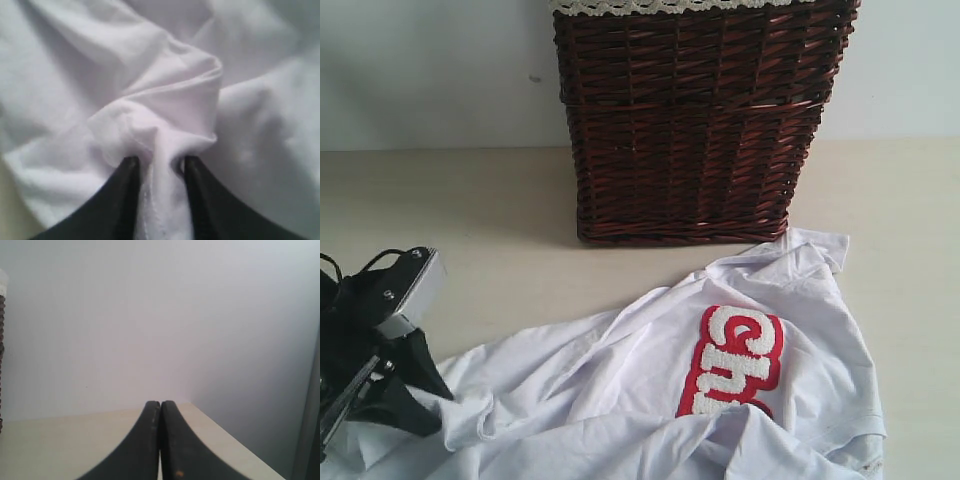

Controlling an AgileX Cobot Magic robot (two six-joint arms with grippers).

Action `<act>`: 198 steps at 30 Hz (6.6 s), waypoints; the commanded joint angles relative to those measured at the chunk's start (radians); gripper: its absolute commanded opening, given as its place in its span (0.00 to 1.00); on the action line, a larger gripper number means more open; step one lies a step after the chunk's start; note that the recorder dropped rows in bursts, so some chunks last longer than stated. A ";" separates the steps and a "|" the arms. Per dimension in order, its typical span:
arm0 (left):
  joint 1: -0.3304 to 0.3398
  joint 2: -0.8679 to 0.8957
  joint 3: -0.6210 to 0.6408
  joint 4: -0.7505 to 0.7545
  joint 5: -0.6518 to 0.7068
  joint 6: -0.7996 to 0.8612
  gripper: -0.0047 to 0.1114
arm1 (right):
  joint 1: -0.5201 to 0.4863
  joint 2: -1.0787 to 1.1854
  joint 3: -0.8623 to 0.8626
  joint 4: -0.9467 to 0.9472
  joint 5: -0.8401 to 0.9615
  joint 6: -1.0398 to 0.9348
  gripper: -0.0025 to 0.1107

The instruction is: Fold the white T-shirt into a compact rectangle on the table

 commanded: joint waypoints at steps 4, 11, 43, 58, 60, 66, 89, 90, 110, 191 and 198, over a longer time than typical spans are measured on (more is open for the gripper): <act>-0.005 0.000 0.038 0.066 0.293 -0.067 0.04 | 0.002 0.002 0.004 -0.005 0.001 -0.001 0.02; -0.005 -0.002 0.038 0.224 0.261 -0.085 0.21 | 0.002 0.002 0.004 -0.005 0.001 -0.001 0.02; -0.119 -0.136 -0.064 -0.035 0.256 0.021 0.45 | 0.002 0.002 0.004 -0.005 0.001 -0.001 0.02; -0.119 -0.023 -0.064 0.213 0.204 0.028 0.52 | 0.002 0.002 0.004 -0.005 0.001 -0.001 0.02; -0.119 -0.012 -0.064 0.213 0.204 0.035 0.52 | 0.002 0.002 0.004 -0.005 0.001 -0.001 0.02; -0.163 0.029 -0.064 0.226 0.197 0.035 0.52 | 0.002 0.002 0.004 -0.005 0.001 -0.001 0.02; -0.234 0.065 -0.064 0.301 0.192 -0.017 0.04 | 0.002 0.002 0.004 -0.005 0.001 -0.001 0.02; -0.234 0.065 -0.064 0.310 0.188 -0.033 0.04 | 0.002 0.002 0.004 -0.005 0.001 -0.001 0.02; 0.093 0.100 -0.267 0.076 -0.638 -0.103 0.04 | 0.002 0.002 0.004 -0.005 0.001 -0.001 0.02; 0.117 -1.762 0.782 -0.811 -0.772 -0.466 0.71 | 0.002 0.002 0.004 -0.005 0.001 -0.001 0.02; 0.117 -1.762 0.782 -0.811 -0.772 -0.466 0.71 | 0.005 0.002 0.004 -0.005 0.001 -0.001 0.02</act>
